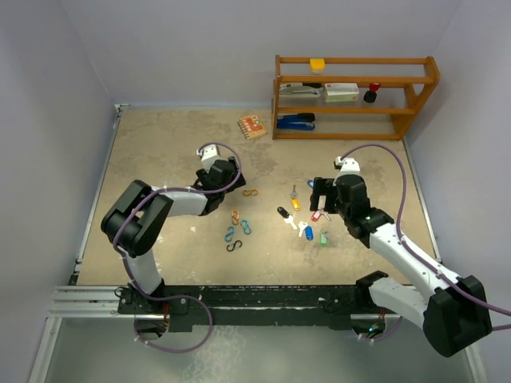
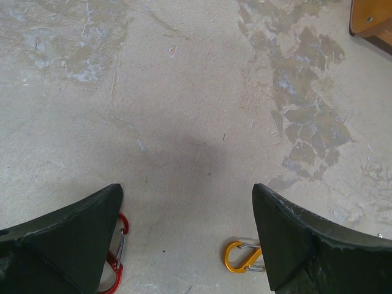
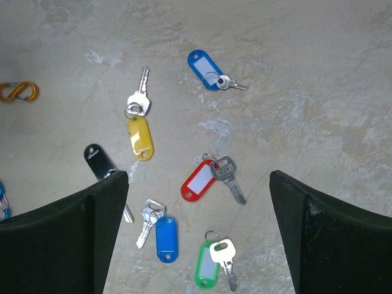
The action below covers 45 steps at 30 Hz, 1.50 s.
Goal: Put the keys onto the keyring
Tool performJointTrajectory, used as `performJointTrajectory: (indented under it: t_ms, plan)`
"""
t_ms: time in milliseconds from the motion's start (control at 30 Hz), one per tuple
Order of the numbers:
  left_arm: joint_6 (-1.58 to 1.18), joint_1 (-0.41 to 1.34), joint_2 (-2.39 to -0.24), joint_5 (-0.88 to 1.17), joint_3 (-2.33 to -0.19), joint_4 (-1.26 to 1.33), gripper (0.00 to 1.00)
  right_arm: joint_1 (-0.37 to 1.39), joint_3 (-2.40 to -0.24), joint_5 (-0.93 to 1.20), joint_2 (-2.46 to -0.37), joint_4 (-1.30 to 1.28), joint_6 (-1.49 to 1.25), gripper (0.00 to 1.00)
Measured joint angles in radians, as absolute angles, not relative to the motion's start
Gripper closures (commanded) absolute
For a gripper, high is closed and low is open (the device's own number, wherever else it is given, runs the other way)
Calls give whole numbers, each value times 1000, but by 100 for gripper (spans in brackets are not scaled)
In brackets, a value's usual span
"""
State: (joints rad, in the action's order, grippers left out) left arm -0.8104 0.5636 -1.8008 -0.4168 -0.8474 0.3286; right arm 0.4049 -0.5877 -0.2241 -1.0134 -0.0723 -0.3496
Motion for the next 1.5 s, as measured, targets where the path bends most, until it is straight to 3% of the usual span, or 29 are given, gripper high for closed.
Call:
performJointTrajectory:
  t_ms: [467, 800, 1200, 1500]
  plan:
    - [-775, 535, -1610, -545, -808, 141, 15, 406, -588, -141, -1108, -35, -344, 10]
    - [-770, 530, -1515, -582, -752, 120, 17, 469, -700, -141, -1311, -15, -356, 23]
    - [-790, 545, -1552, -576, -693, 105, 18, 559, -913, -254, -1600, -41, -387, 52]
    - [-793, 546, -1552, -577, -667, 110, 18, 579, -958, -303, -1674, -73, -416, 58]
